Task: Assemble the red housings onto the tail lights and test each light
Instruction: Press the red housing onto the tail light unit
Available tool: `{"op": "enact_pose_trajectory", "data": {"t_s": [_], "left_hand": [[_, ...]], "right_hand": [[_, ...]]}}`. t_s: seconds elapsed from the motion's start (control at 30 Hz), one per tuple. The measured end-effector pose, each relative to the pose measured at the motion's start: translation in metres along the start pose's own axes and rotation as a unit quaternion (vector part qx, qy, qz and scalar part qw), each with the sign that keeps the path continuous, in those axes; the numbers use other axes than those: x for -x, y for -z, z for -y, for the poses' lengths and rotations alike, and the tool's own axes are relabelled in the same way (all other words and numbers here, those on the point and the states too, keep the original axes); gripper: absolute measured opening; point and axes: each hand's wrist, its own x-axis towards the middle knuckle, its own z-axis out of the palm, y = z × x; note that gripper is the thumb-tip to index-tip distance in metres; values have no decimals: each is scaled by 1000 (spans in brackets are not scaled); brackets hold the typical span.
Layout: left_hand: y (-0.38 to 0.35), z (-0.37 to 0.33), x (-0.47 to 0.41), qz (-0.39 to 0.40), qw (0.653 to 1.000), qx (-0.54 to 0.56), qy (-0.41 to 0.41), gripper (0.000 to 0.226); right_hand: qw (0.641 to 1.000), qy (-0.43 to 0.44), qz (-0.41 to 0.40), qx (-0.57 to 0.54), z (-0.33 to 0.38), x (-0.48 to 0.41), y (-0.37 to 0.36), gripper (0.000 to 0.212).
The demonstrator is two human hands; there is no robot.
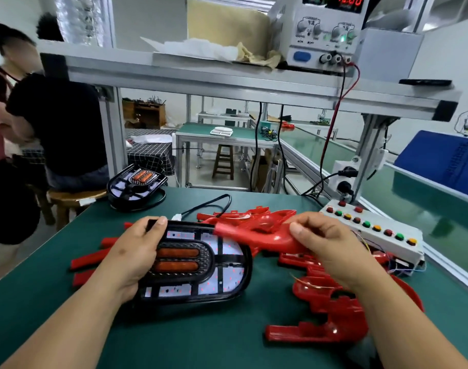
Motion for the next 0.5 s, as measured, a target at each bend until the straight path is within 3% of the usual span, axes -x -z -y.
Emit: {"op": "enact_pose_trajectory", "data": {"t_s": [0.1,0.17,0.5], "left_hand": [[-5,6,-2,-20,999,-22,-40,21],[-9,7,-1,-12,999,-6,-41,20],[-12,12,-3,-37,998,-21,-48,23]], "right_hand": [[987,44,108,109,0,4,-28,14],[975,69,129,169,-3,6,-47,19],[976,64,53,202,-17,7,-64,16]]}}
